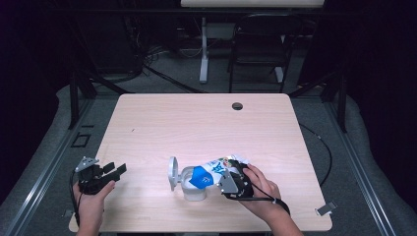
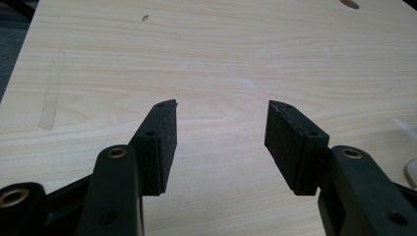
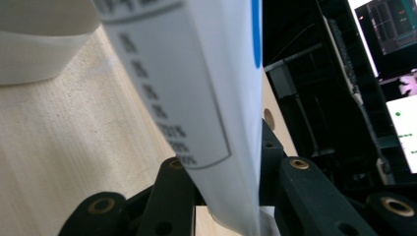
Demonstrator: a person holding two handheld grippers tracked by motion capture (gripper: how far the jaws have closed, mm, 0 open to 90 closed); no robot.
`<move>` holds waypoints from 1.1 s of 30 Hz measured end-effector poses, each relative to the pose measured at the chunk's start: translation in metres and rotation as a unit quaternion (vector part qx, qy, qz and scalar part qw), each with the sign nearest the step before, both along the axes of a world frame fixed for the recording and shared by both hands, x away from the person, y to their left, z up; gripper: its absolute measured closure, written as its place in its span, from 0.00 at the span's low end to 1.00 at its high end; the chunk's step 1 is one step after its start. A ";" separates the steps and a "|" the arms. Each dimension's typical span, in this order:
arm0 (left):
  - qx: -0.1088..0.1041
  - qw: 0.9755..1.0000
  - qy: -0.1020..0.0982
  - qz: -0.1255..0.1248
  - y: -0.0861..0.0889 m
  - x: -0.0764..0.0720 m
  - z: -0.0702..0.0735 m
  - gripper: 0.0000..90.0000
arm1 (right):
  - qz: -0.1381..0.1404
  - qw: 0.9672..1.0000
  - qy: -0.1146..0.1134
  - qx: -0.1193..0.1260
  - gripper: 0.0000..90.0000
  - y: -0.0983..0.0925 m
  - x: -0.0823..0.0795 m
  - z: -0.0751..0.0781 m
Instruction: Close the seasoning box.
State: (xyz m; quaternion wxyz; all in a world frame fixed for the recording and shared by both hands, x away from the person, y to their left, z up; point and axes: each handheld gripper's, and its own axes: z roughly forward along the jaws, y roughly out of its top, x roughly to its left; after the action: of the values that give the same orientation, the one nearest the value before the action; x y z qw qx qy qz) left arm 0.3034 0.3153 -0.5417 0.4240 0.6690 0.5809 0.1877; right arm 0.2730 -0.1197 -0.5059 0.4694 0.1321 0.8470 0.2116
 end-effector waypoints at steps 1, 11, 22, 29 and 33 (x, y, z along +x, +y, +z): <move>0.000 1.000 0.000 0.000 0.000 0.000 0.000 0.52 | 0.000 1.000 0.001 0.009 0.84 -0.001 0.000 -0.001; 0.001 1.000 0.000 -0.004 -0.002 0.000 -0.001 0.52 | -0.019 0.997 0.036 0.071 0.84 -0.013 -0.003 -0.003; 0.007 1.000 0.003 -0.010 -0.006 0.001 -0.003 0.52 | -0.027 0.979 0.084 0.184 0.84 -0.028 0.001 -0.007; 0.011 1.000 0.004 -0.012 -0.008 0.002 -0.004 0.52 | -0.052 0.954 0.118 0.271 0.84 -0.048 0.006 -0.011; 0.011 1.000 0.003 -0.014 -0.008 0.002 -0.003 0.52 | -0.063 0.933 0.140 0.325 0.84 -0.062 0.011 -0.014</move>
State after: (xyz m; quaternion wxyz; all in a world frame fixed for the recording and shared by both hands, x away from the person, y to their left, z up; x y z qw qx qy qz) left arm 0.3051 0.3073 -0.5451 0.4172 0.6826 0.5703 0.1863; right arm 0.2837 -0.1816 -0.5197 0.2899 0.3590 0.7789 0.4248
